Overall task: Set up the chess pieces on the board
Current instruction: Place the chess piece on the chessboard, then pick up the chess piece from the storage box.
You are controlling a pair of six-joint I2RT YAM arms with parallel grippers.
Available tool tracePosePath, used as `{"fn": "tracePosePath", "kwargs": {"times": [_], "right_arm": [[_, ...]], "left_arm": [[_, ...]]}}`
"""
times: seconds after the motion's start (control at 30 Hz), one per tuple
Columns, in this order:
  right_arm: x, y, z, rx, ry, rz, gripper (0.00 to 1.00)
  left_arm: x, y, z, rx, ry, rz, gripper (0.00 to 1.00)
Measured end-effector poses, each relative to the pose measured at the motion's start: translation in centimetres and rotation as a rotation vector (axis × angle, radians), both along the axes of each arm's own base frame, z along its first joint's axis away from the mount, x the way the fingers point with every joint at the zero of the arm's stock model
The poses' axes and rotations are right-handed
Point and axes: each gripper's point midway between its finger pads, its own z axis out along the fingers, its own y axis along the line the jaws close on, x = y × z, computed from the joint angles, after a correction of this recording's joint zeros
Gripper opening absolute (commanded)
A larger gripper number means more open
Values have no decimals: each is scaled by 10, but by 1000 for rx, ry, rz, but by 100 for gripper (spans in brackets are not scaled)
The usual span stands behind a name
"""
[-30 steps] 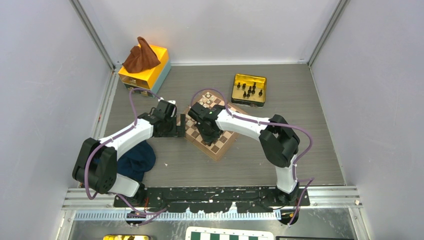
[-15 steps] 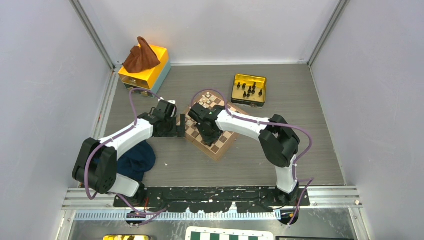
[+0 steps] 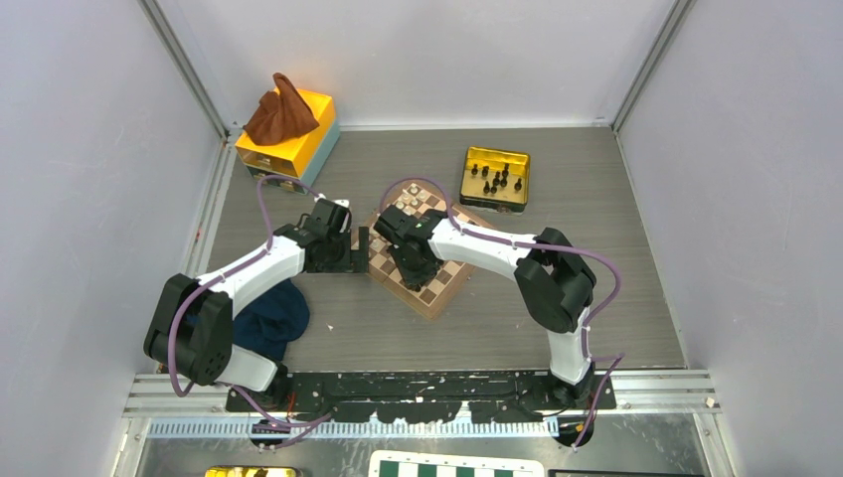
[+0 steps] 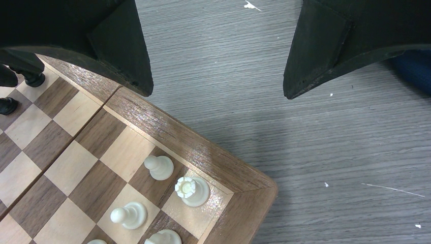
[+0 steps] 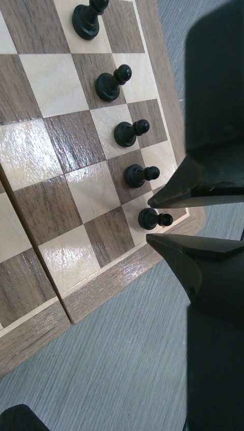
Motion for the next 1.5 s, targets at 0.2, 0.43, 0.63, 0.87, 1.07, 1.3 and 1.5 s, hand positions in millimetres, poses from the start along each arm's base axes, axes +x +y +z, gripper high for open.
{"fn": "tracePosePath", "kwargs": {"times": [0.2, 0.43, 0.63, 0.87, 1.07, 1.3, 1.5], "right_arm": [[0, 1, 6, -2, -3, 2, 32], [20, 17, 55, 54, -114, -8, 48], [55, 23, 111, 100, -273, -55, 62], [120, -23, 139, 75, -386, -222, 72], [182, -93, 132, 17, -421, -423, 70], [248, -153, 108, -8, -436, -596, 65], [286, -183, 82, -2, -424, -680, 61]], "left_arm": [[0, 0, 0, 0, 0, 0, 100], [0, 0, 0, 0, 0, 0, 100], [0, 0, 6, -6, -17, 1, 100], [4, 0, 28, -34, -87, 7, 100], [6, 3, 37, -34, -120, 23, 100], [9, 13, 50, -2, -177, 52, 99], [12, 20, 54, 32, -205, 64, 97]]}}
